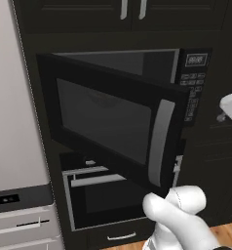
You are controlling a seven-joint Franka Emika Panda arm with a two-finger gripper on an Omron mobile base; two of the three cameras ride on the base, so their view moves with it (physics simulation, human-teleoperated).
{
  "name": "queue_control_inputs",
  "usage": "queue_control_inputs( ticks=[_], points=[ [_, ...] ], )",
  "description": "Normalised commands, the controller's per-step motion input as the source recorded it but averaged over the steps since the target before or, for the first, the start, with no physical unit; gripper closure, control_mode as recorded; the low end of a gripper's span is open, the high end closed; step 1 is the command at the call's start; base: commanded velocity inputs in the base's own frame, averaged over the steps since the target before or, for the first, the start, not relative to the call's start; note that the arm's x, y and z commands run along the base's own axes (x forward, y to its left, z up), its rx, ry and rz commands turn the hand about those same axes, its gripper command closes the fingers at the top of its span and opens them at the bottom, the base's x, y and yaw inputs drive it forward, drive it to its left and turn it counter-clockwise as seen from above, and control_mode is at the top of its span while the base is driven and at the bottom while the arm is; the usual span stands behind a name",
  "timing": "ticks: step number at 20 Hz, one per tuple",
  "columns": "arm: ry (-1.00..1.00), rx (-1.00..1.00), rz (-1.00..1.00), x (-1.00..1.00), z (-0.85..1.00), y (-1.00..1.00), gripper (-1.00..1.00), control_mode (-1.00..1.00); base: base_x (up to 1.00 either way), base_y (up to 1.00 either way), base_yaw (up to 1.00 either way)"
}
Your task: The microwave is finished heating the chicken drumstick and garlic. Take the bowl containing the food and place it on the dining counter.
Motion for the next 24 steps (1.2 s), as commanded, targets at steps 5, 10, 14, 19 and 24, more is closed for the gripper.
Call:
queue_control_inputs(
  ticks=[5,10,14,19,24],
  points=[
    [0.36,0.21,0.2,1.0,-0.74,0.0,-1.0,-1.0,0.0,0.0,0.0],
    [0.11,0.28,0.16,0.93,-0.35,0.21,-1.0,-1.0,0.0,0.0,0.0],
    [0.02,0.27,0.07,0.61,-0.16,0.73,-1.0,-1.0,0.0,0.0,0.0],
    [0.06,0.19,0.1,0.03,0.0,0.98,-1.0,-1.0,0.0,0.0,0.0],
    [0.05,0.09,0.2,-0.58,0.01,1.0,-1.0,-1.0,0.0,0.0,0.0]
  ],
)
